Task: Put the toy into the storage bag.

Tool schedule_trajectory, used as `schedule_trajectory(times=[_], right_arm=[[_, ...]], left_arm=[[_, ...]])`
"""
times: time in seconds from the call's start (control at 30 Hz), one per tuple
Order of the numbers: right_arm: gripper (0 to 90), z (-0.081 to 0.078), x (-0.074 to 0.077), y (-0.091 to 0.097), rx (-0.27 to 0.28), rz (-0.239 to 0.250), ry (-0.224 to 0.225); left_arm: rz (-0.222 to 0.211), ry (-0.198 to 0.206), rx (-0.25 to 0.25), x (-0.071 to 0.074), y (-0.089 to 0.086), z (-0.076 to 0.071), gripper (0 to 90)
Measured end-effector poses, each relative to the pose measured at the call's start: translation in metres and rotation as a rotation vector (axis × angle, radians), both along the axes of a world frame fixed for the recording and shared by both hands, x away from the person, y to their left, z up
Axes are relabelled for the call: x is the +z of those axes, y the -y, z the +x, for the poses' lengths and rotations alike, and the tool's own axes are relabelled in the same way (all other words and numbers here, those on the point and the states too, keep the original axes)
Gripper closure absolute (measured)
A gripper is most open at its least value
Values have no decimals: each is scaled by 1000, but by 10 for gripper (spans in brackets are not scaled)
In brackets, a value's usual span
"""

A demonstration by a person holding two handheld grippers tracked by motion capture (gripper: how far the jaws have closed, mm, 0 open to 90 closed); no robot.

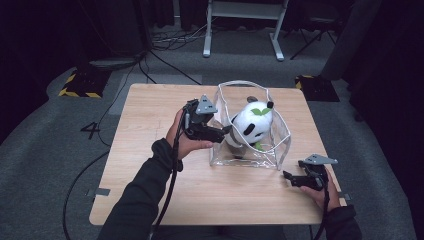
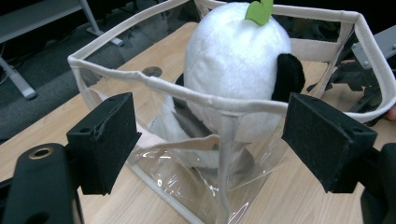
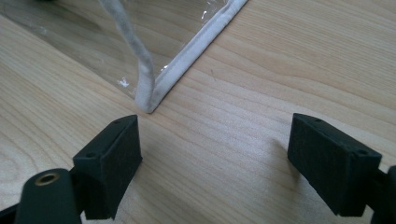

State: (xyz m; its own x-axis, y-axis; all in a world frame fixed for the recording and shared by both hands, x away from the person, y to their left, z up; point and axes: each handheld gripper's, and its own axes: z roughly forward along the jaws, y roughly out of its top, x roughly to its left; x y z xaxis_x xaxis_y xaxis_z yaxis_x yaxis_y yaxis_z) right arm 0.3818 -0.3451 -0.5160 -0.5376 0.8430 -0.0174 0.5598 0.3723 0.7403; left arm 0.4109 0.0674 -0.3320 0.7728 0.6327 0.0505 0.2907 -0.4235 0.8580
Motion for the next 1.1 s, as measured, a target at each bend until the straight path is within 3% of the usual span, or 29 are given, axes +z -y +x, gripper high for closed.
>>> schedule_trajectory(times=[0.67,1.1], right_arm=[[173,0,0,0,0,0,0],[173,0,0,0,0,0,0]], left_arm=[[38,-12,20,-16,-22,-12,178],[110,-11,16,-35,-32,-21,171]])
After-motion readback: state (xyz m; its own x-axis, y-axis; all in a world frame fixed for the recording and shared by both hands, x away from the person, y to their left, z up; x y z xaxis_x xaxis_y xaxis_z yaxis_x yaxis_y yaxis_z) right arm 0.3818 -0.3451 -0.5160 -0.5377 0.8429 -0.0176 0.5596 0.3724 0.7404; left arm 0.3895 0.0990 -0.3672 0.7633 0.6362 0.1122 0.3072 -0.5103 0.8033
